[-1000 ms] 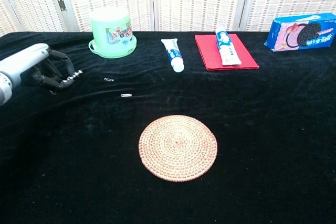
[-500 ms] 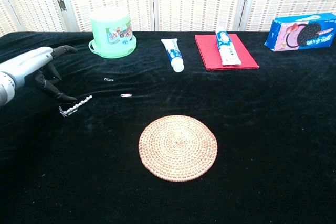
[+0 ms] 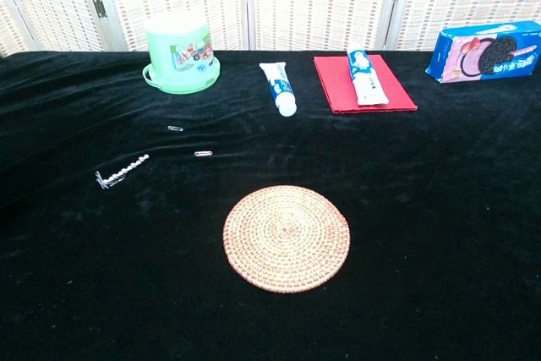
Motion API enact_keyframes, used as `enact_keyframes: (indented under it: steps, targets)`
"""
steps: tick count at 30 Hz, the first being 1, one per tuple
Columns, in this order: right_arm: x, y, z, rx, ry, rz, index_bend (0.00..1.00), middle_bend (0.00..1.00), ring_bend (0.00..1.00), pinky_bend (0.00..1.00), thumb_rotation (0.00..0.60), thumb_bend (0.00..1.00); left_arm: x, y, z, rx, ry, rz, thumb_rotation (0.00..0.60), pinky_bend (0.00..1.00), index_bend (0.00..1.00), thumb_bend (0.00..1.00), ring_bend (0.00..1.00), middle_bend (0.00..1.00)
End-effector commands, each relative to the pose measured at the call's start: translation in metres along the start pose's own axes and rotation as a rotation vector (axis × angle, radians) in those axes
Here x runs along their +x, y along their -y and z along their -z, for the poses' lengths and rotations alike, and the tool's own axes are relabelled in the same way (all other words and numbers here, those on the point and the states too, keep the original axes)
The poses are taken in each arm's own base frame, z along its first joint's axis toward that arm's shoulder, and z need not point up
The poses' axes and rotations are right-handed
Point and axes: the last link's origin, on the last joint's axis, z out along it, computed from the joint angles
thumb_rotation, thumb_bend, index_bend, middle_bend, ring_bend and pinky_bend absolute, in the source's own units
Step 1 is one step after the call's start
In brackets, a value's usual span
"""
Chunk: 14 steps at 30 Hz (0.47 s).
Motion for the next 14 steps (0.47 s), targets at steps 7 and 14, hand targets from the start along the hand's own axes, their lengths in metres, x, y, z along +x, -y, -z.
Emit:
enact_keyframes:
  steps: [7, 14]
  targets:
    - [-0.005, 0.011, 0.003, 0.005, -0.033, 0.043, 0.0, 0.0, 0.0, 0.0, 0.6, 0.18, -0.011, 0.063, 0.075, 0.071, -0.073, 0.06, 0.6, 0.0, 0.14, 0.16, 0.0, 0.04]
    - [-0.009, 0.02, 0.008, 0.031, -0.04, 0.06, 0.0, 0.0, 0.0, 0.0, 0.6, 0.18, -0.011, 0.066, 0.08, 0.054, -0.016, 0.062, 0.6, 0.0, 0.14, 0.16, 0.0, 0.03]
